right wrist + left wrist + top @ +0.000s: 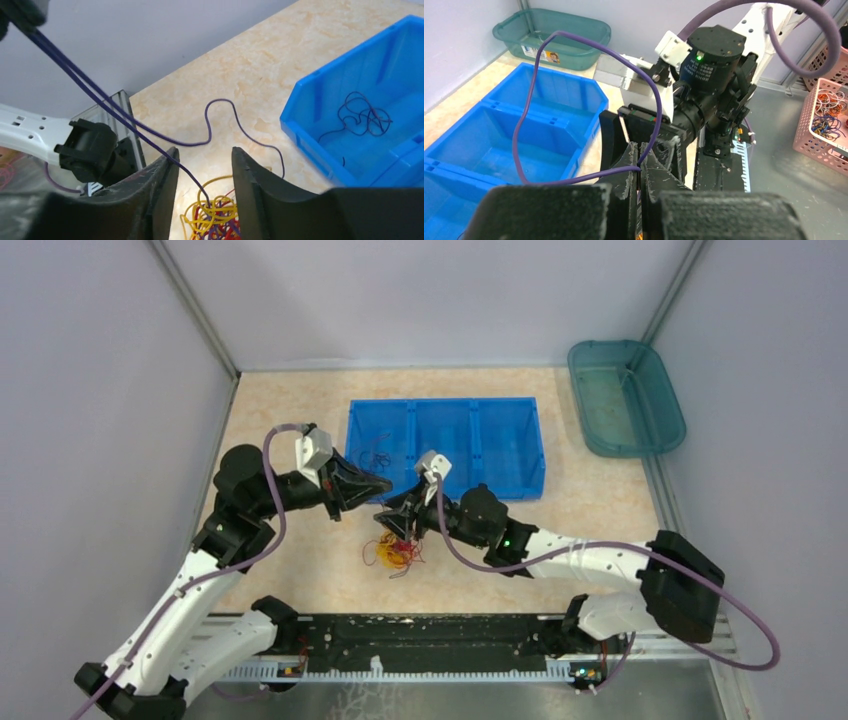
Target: Untangle the cables
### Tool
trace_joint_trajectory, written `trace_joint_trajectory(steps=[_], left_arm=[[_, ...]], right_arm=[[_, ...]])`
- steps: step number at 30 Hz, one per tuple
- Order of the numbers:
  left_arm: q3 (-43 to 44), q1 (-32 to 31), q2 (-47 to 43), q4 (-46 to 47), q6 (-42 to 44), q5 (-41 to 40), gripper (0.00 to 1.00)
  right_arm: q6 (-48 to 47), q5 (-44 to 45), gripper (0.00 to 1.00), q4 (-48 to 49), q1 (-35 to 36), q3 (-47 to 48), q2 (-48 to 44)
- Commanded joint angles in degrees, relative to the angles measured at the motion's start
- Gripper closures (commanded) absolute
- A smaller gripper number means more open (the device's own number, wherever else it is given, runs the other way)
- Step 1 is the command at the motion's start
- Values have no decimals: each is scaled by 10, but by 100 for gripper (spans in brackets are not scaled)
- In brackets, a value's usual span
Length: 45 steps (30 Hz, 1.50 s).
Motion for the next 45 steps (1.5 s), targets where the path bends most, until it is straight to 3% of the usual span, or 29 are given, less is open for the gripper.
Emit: trace_joint_trajectory(steps=[1,6,10,19,30,39,45], left_arm=[[29,0,-1,9,-6,1,100],[40,1,3,9,-13,4,100],[58,1,8,9,-16,6,100],[129,1,33,22,-20,10,100],[254,0,63,32,-6,-8,100],[405,0,112,36,57,-54,100],[412,1,118,26,96,-83,100]], right_arm=[[13,1,62,117,4,40,38],[52,-3,80,156,6,35,83],[70,-5,82,173,8,26,106],[98,0,74,201,10,-13,144],[128,5,71,235,18,-57,179],[137,30,60,262,32,-98,187],[137,57,51,264,34,-122,154]])
